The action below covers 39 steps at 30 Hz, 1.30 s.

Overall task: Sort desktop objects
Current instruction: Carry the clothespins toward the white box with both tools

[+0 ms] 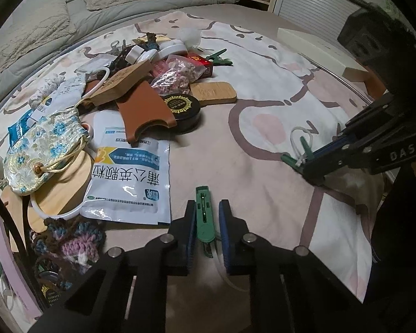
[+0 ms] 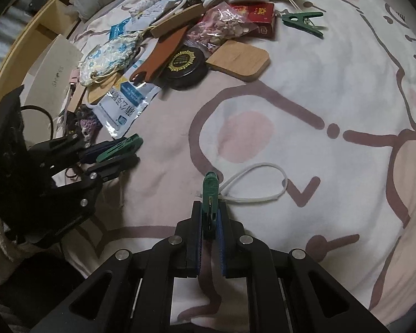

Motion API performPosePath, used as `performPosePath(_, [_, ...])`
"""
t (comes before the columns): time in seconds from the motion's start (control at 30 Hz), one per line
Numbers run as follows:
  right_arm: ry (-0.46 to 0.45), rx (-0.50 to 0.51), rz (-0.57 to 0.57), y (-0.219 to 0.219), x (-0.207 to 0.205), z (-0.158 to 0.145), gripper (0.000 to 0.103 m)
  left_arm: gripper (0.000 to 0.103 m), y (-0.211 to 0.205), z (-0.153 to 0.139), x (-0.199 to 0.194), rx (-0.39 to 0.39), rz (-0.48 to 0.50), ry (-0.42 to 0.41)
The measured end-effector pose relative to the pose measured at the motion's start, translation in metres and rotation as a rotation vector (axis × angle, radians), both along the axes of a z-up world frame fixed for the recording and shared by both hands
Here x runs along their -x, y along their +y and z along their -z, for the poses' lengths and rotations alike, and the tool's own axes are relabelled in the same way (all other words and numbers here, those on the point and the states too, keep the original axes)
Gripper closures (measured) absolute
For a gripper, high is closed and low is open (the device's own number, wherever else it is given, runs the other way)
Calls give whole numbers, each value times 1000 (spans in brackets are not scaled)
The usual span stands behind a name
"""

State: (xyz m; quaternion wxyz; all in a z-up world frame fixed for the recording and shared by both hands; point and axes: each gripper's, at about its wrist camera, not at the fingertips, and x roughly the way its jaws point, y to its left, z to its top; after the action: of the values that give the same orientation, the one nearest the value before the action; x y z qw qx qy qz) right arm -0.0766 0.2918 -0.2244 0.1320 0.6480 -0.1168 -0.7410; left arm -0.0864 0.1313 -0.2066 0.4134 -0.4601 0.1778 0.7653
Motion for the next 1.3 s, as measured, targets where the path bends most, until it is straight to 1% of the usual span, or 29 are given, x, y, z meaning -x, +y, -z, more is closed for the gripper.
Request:
performPosePath(0.13, [13, -17, 0, -4, 1, 3, 93, 91, -1, -1, 0, -3, -1, -5])
performPosePath(0.33, [42, -32, 14, -5, 2, 3, 93, 92, 0, -7, -1, -10, -2, 4])
performPosePath(0.5, [69, -57, -24, -9, 1, -1, 93, 92, -1, -15, 0, -19, -17, 33])
performPosePath(0.67, [72, -35, -23, -7, -1, -6, 93, 92, -4, -24, 3, -28, -40, 64])
performPosePath(0.93, [166, -46, -27, -9, -3, -27, 93, 92, -11, -44, 8, -41, -93, 123])
performPosePath(1.07, [233, -62, -34, -14, 1, -40, 93, 92, -13, -54, 10, -48, -119, 147])
performPosePath(1.17, [269, -37, -26, -16, 4, -49, 93, 92, -15, -60, 10, -50, -129, 165])
performPosePath(1.3, [313, -40, -21, -18, 5, -62, 93, 92, -19, -76, 10, -65, -144, 209])
